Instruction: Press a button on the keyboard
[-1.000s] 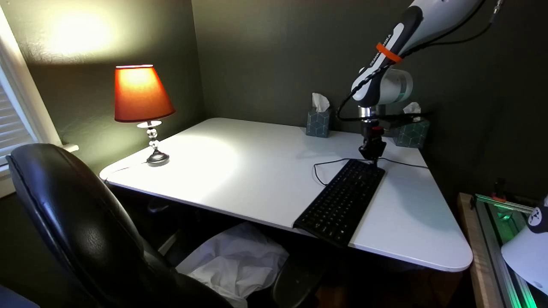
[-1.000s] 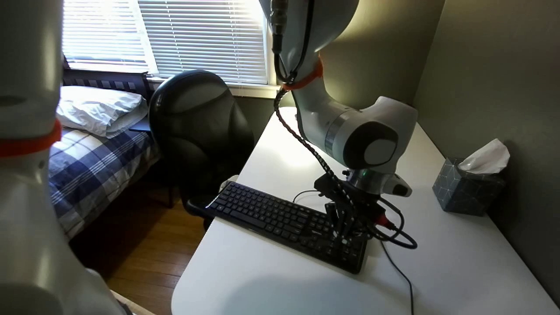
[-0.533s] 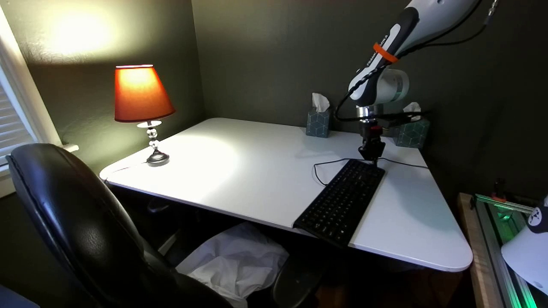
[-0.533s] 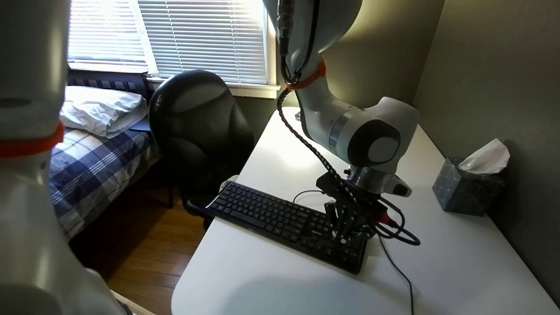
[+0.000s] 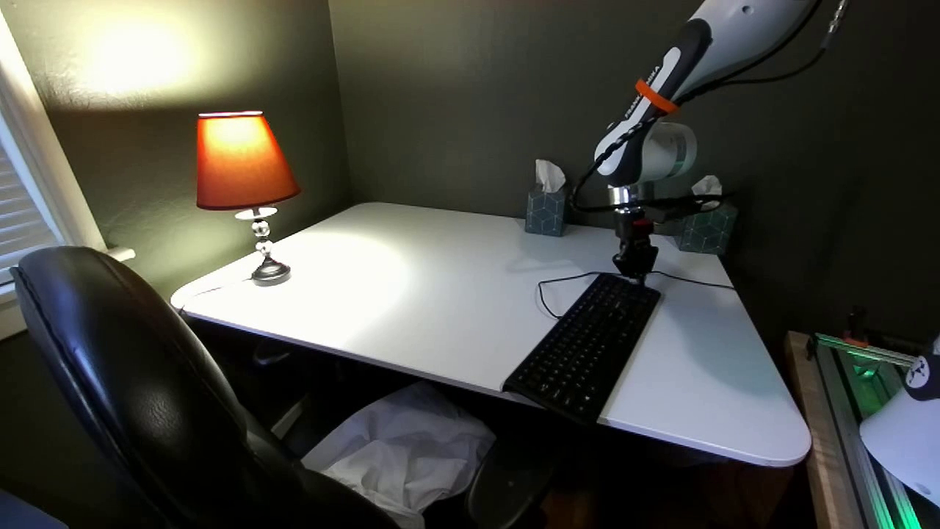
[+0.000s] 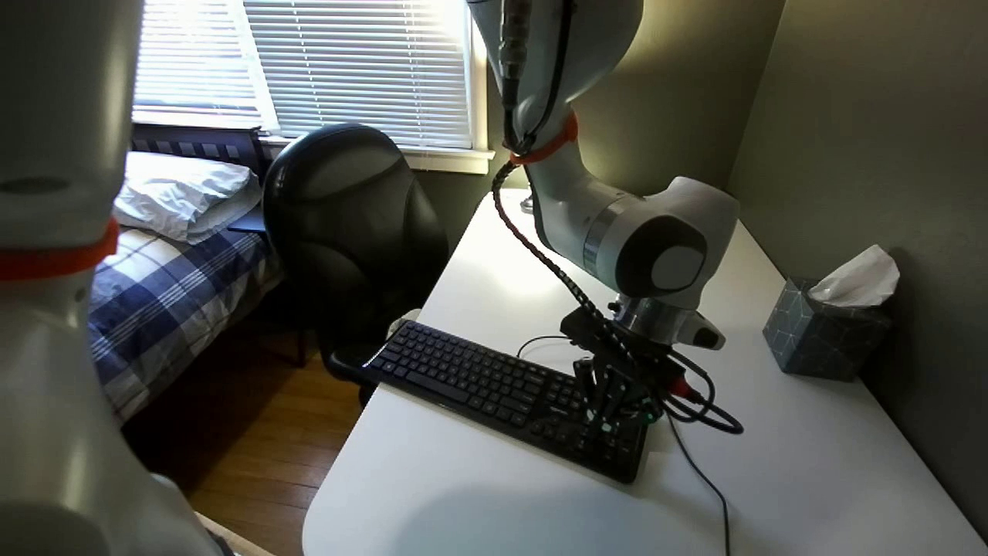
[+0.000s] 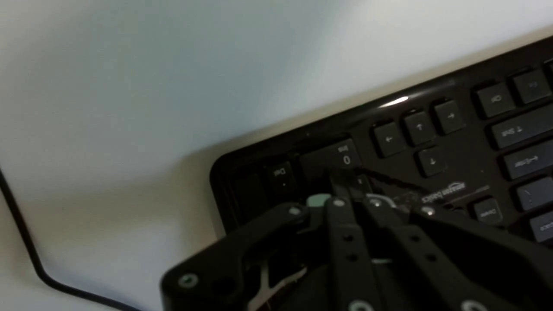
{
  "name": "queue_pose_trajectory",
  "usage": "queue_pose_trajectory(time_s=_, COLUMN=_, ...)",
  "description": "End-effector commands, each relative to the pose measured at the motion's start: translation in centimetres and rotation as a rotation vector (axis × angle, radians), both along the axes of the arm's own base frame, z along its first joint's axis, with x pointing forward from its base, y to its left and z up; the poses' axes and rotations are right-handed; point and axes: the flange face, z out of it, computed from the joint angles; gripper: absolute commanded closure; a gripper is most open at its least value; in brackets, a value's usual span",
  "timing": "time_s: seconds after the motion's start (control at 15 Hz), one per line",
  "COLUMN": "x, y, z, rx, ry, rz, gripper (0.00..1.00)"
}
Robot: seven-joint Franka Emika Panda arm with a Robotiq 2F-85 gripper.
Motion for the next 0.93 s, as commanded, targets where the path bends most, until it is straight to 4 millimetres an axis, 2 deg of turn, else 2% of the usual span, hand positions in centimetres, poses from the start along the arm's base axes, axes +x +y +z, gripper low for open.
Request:
queue_pose_trajectory(time_s=0.0, x=0.25, y=-0.33, z=-0.53, rx=0.033, ry=0.006, rz=-0.002, gripper=1.0)
queue_pose_trajectory(time_s=0.87, x=0.51, y=-0.66, z=-0.93, rx=0.043, ry=0.015, rz=0.003, gripper=1.0)
